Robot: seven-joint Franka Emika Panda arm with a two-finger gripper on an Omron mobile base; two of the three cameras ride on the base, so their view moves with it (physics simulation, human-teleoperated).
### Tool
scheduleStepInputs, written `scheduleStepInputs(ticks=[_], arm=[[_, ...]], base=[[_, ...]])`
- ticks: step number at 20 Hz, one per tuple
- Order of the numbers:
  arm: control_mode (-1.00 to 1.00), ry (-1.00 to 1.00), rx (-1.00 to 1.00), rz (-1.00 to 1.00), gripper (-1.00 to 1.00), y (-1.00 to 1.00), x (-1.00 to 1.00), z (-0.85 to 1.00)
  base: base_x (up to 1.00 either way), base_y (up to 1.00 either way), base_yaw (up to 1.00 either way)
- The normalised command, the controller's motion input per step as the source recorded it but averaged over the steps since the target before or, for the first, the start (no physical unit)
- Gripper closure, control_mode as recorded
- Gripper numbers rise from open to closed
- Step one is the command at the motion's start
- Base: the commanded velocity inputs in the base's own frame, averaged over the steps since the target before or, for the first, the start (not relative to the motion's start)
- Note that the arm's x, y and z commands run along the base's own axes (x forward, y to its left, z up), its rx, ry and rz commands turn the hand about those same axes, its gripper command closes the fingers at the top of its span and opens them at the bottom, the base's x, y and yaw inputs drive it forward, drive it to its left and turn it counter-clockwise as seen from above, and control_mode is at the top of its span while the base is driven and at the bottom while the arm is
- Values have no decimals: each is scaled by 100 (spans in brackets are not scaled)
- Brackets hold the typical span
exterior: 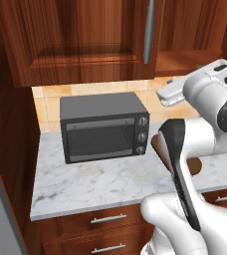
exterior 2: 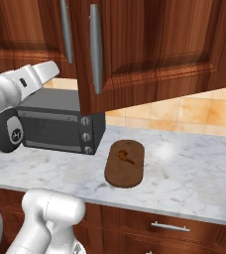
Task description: Open the cabinet, retrieve the rolling pin, and place it next to the meat on the cutting board to prepare for tenderizing.
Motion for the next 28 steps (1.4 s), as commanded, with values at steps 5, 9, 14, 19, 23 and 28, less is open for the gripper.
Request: scheduleStepInputs(ticks=[5, 9, 14, 19, 23, 28], arm=[[-100, 3, -17, -25, -100, 9, 68, -41], [-100, 0, -19, -30, -100, 10, 60, -37], [-100, 3, -12, -33, -100, -4, 50, -34], [-100, 3, -10, -25, -100, -13, 9, -13], [-100, 2, -6, -24, -100, -16, 17, 0], [-100, 4, 0, -26, -100, -29, 1, 0]], base=[[0, 0, 0], [0, 0, 0], [0, 0, 0], [0, 0, 0], [0, 0, 0], [0, 0, 0]])
